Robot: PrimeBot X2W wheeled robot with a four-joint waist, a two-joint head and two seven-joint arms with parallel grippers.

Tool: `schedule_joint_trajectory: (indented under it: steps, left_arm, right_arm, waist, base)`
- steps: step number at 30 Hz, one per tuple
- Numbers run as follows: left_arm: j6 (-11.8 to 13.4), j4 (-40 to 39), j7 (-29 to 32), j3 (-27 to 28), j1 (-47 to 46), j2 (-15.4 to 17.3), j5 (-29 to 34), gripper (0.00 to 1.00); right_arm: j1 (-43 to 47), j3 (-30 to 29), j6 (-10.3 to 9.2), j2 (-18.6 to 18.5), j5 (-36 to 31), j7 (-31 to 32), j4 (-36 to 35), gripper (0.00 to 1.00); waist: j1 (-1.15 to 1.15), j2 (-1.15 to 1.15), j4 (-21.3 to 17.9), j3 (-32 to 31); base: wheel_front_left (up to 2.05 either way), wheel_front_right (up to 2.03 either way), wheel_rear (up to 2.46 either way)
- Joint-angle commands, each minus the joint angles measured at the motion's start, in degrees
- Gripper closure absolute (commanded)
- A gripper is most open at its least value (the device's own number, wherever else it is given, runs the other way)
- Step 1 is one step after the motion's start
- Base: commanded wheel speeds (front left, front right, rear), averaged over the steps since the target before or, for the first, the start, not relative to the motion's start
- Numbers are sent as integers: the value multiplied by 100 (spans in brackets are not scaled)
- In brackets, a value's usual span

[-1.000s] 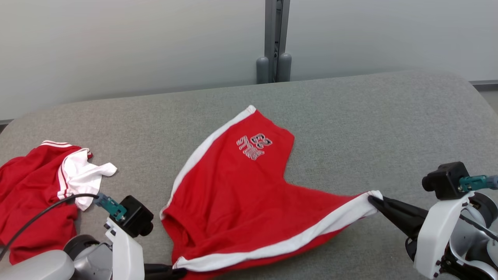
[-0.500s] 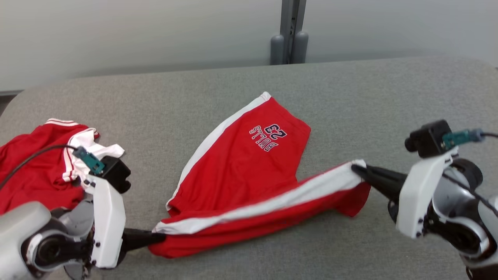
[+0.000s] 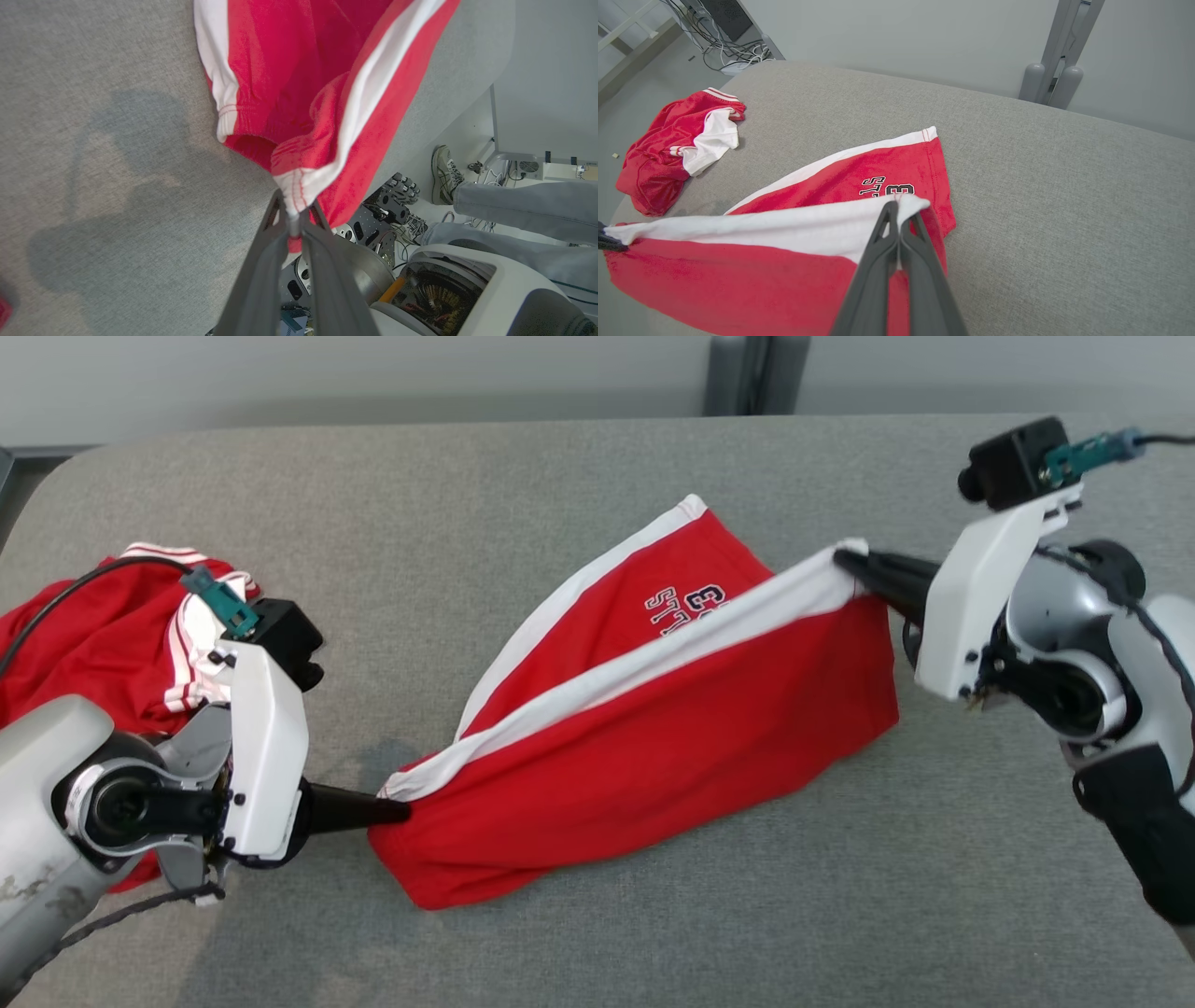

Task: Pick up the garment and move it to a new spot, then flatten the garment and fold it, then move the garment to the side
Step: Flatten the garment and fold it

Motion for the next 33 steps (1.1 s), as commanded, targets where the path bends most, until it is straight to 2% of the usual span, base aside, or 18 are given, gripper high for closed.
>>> schedule_joint_trajectory:
  steps: [1, 6, 17, 21, 33]
  left_arm:
    - [-40, 66, 46, 30, -123, -43, -27, 100]
    - [-71, 285, 196, 123, -372, -238, -79, 100]
    - [-137, 541, 310, 224, -744, -383, 150, 100]
    - [-145, 647, 290, 278, -841, -476, 198, 100]
    - [-146, 779, 154, 435, -937, -632, 327, 100]
  right_arm:
    - [-168, -11, 3, 9, -18, -92, 145, 100]
    - [-799, 165, 2, 186, -125, -448, 759, 100]
    - [-2104, 641, 2, 448, -155, -811, 2145, 100]
    - [-2385, 749, 2, 612, -149, -926, 2659, 100]
    - [-2898, 1131, 2, 1002, -144, -1282, 3475, 100]
  waist:
    - [0, 0, 113, 128]
    - [0, 0, 272, 387]
    - [0, 0, 498, 995]
    - [0, 0, 559, 1170]
    - [0, 0, 590, 1447]
  base:
    - [0, 0, 0]
    - [0, 0, 0]
    - [0, 0, 0]
    - [0, 0, 0]
    - [0, 0, 0]
